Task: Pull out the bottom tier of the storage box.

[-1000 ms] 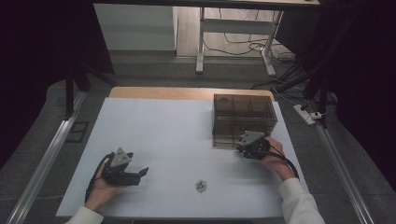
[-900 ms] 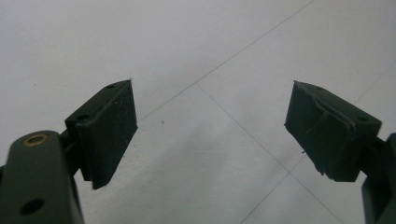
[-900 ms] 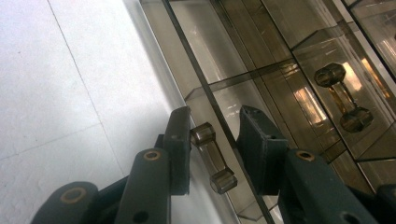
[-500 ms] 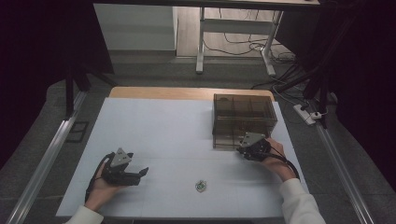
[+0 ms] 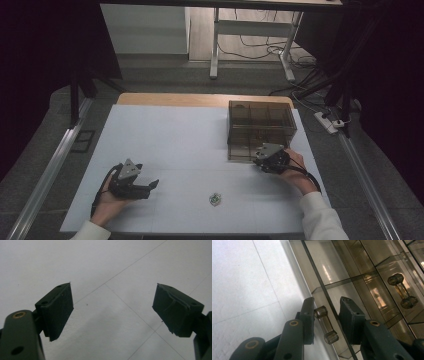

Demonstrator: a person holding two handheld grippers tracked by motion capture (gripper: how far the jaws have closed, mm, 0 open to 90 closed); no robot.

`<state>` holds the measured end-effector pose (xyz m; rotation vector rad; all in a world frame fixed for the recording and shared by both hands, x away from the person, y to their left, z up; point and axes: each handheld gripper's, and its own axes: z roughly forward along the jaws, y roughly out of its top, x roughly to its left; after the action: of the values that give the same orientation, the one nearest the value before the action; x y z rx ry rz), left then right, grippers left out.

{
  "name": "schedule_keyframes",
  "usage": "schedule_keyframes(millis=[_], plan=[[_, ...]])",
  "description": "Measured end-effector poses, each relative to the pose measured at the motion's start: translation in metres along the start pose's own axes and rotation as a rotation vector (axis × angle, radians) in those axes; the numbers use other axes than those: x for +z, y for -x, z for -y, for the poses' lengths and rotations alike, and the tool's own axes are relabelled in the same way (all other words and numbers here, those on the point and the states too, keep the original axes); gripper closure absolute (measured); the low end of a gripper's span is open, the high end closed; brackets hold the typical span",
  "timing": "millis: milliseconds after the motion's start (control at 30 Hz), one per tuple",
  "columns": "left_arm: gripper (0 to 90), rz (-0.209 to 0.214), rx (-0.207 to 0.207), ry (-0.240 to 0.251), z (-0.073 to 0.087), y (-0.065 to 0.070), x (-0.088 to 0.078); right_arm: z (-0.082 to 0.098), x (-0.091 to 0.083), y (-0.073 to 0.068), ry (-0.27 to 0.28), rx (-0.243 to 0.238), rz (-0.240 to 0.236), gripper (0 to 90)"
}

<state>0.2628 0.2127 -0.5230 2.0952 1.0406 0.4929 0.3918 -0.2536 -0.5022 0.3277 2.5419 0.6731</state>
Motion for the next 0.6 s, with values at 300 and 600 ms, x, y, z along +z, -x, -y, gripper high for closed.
schedule_keyframes(millis=[300,600], plan=[[16.8,0.002,0.001,-0.003,0.0001,-0.0002,0.0004,0.0015,-0.0020,-0.0003,-0.003,-0.002,-0.012,65.6],[16.7,0.003,0.001,-0.004,0.0001,-0.0002,0.0004,0.0020,-0.0039,-0.0007,-0.009,-0.002,-0.022,65.6]])
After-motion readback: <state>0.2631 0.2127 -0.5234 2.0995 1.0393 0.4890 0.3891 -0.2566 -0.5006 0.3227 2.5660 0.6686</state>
